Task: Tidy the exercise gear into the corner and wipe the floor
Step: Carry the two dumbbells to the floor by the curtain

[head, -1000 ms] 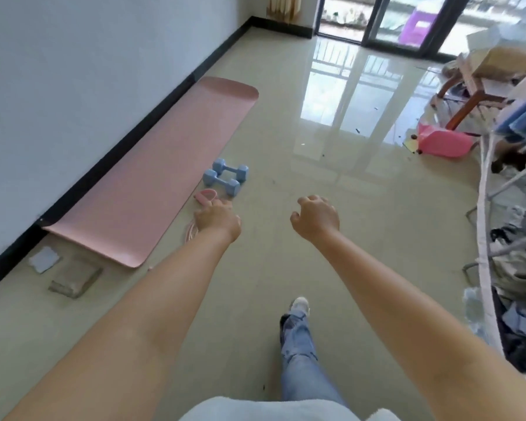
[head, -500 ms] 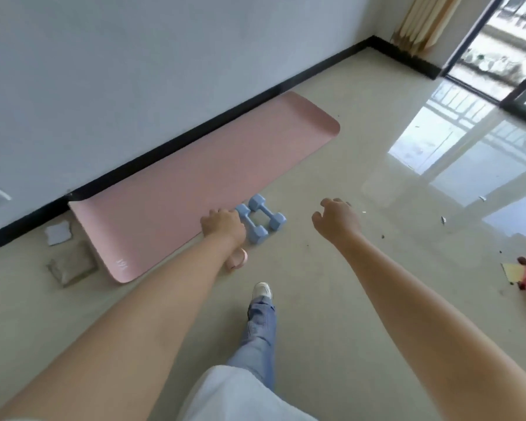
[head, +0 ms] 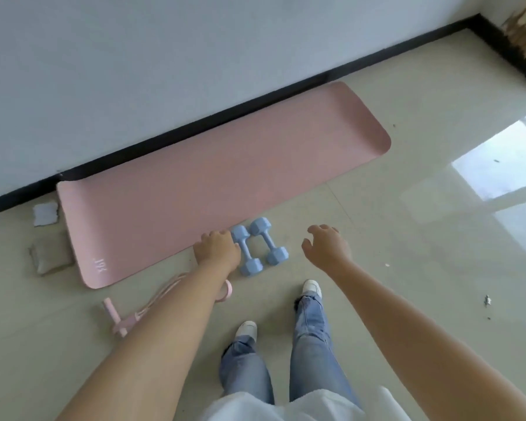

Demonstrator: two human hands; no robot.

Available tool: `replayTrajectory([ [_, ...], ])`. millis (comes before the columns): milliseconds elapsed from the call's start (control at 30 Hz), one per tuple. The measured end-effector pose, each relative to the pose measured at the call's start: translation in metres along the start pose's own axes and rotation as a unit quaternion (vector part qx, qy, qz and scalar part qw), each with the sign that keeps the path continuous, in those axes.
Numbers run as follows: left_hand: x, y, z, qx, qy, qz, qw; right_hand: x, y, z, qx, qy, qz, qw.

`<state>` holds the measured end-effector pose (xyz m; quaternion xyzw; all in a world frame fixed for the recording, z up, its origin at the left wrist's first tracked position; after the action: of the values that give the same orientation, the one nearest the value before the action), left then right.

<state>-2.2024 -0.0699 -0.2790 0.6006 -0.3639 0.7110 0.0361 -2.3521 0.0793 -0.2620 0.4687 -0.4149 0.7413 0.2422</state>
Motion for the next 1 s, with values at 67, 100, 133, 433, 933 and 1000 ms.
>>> replayTrajectory([
  [67,-0.011,0.028,-0.012,0.037,-0.027,0.011,0.999,-0.009,0.044,-0.009,0.019,-0.009,0.021,1.0],
  [100,-0.02,0.043,-0.018,0.056,-0.044,0.013,0.997,-0.017,0.068,-0.013,0.027,-0.015,0.031,0.999],
  [133,-0.032,0.057,-0.024,0.074,-0.06,0.017,0.995,-0.029,0.089,-0.019,0.031,-0.017,0.042,0.999],
  [433,-0.24,0.162,-0.05,0.163,-0.126,0.115,0.972,-0.235,0.217,-0.073,0.028,-0.009,0.176,0.984],
  [933,-0.564,0.378,-0.031,0.335,-0.42,0.077,0.84,-0.572,0.397,-0.085,0.002,0.106,0.256,0.961],
  [1000,-0.58,0.392,-0.035,0.364,-0.555,0.072,0.744,-0.589,0.405,-0.089,-0.108,0.241,0.278,0.924],
])
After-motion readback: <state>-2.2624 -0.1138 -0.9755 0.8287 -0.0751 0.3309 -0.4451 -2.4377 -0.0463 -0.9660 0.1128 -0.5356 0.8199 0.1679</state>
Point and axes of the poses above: each hand's wrist, its own y-axis towards the middle knuckle, its own x-axis out of the back of the hand, z = x × y, the point moved 9 cm from there along y, towards the middle knuckle, and after that the axes turned 9 degrees about -z, right-handed, at the moved point
